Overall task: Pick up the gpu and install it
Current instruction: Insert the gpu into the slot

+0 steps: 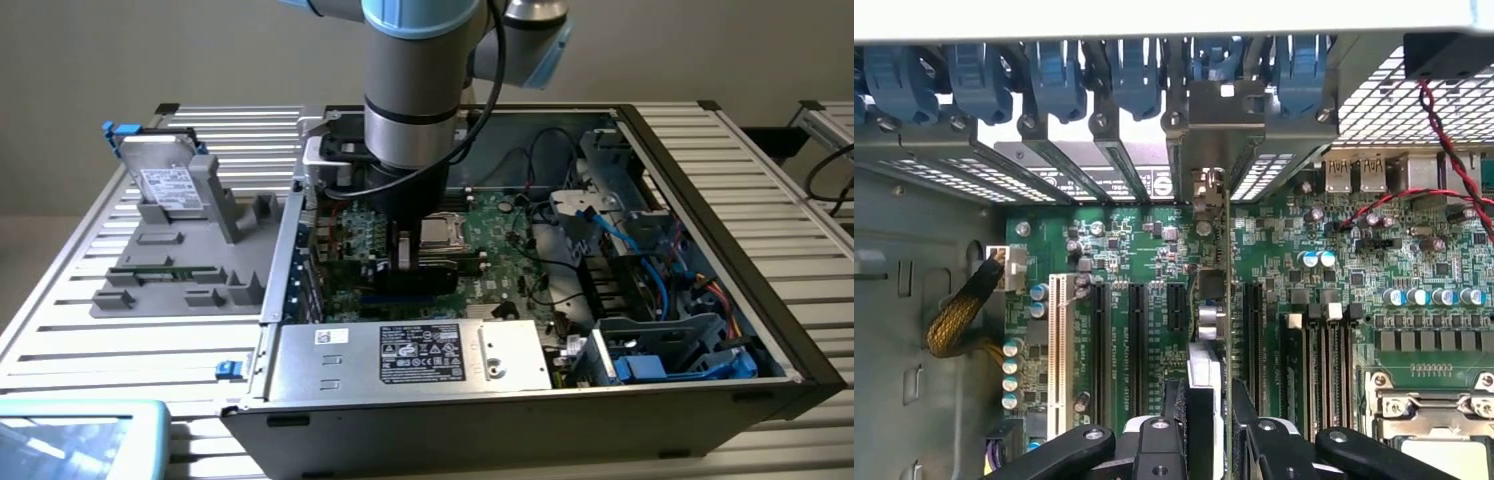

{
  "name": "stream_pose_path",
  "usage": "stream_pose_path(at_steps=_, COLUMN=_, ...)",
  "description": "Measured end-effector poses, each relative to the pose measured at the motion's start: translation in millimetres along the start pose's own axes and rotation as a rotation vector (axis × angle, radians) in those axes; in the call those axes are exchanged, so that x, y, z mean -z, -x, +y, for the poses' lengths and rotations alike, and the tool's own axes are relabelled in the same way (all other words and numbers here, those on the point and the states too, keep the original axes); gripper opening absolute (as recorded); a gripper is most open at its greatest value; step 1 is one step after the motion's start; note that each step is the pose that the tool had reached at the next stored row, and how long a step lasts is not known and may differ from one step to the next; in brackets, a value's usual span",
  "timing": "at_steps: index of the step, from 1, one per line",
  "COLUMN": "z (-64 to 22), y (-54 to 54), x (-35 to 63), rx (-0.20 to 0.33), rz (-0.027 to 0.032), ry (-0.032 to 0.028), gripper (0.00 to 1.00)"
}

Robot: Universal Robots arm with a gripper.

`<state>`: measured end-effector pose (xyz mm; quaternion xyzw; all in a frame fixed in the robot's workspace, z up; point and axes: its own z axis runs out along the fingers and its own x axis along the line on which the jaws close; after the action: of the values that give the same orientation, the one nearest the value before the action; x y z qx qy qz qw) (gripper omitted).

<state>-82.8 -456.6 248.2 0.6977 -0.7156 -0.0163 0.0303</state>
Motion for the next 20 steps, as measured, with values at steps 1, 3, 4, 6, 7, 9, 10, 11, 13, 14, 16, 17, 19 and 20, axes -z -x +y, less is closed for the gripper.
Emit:
stream_pose_path(at_steps=1, z=0.0, y=0.0, x=0.0, rx=0.000, rz=0.0000, ry=0.0000, gripper=0.28)
stream_pose_path(at_steps=3, z=0.0, y=0.0, x=0.0, rx=0.000, rz=-0.0001, ry=0.0001, gripper=0.28)
stream_pose_path(at_steps=4, z=0.0, y=0.0, x=0.0, rx=0.000, rz=-0.0006, ry=0.0001, gripper=0.28)
stream_pose_path(at_steps=6, z=0.0, y=-0.1, x=-0.1, rx=0.000, rz=-0.0014, ry=0.0002, gripper=0.28)
stream_pose_path(at_steps=7, z=0.0, y=-0.1, x=-0.2, rx=0.000, rz=-0.0015, ry=0.0003, gripper=0.28)
stream_pose_path(at_steps=9, z=0.0, y=-0.1, x=-0.4, rx=0.000, rz=-0.0015, ry=0.0005, gripper=0.28)
stream_pose_path(at_steps=10, z=-0.1, y=0.0, x=-0.5, rx=0.000, rz=-0.0016, ry=0.0005, gripper=0.28)
stream_pose_path(at_steps=11, z=-0.1, y=0.2, x=-0.8, rx=0.001, rz=-0.0016, ry=0.0005, gripper=0.28)
stream_pose_path(at_steps=13, z=-0.1, y=0.6, x=-1.2, rx=0.001, rz=-0.0018, ry=0.0004, gripper=0.28)
stream_pose_path(at_steps=14, z=-0.1, y=0.8, x=-1.3, rx=0.001, rz=-0.0017, ry=0.0005, gripper=0.28)
stream_pose_path(at_steps=16, z=-0.1, y=1.4, x=-1.4, rx=0.000, rz=-0.0017, ry=0.0006, gripper=0.28)
stream_pose_path(at_steps=17, z=-0.1, y=1.4, x=-1.5, rx=0.000, rz=-0.0017, ry=0.0005, gripper=0.28)
stream_pose_path(at_steps=19, z=-0.1, y=1.5, x=-1.4, rx=0.001, rz=-0.0017, ry=0.0005, gripper=0.28)
stream_pose_path(at_steps=20, z=-0.1, y=1.4, x=-1.4, rx=0.001, rz=-0.0017, ry=0.0005, gripper=0.28)
